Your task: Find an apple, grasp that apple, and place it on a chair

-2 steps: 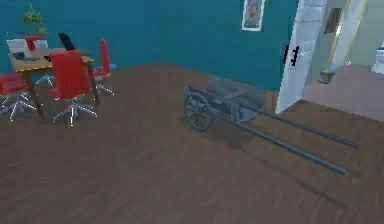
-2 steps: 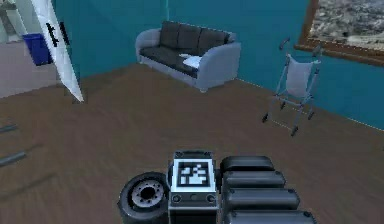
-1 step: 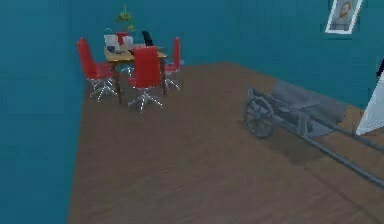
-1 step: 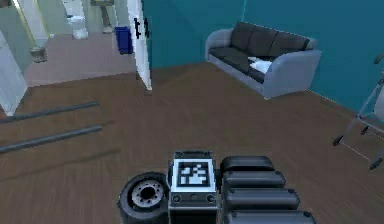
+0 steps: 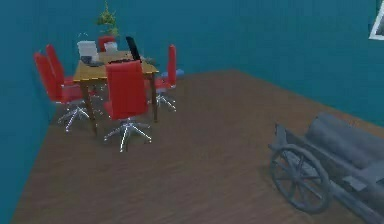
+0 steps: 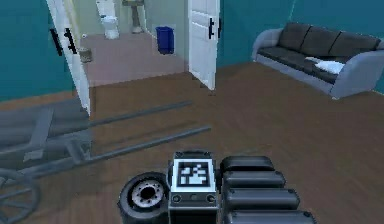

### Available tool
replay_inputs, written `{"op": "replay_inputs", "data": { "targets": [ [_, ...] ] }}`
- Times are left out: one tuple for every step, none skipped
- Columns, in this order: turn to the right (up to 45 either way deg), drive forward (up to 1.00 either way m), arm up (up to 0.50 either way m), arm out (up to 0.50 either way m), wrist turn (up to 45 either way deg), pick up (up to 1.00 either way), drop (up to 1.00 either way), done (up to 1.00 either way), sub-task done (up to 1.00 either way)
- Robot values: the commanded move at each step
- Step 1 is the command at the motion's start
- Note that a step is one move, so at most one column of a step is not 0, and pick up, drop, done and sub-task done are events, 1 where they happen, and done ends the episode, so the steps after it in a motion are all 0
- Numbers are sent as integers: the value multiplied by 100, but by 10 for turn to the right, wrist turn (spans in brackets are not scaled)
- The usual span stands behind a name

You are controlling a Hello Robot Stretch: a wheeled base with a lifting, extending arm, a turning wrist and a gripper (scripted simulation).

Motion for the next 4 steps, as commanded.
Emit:
{"op": "replay_inputs", "data": {
  "targets": [
    [0,100,0,0,0,0,0,0,0],
    [-30,0,0,0,0,0,0,0,0],
    [0,45,0,0,0,0,0,0,0],
    [180,0,0,0,0,0,0,0,0]
  ]
}}
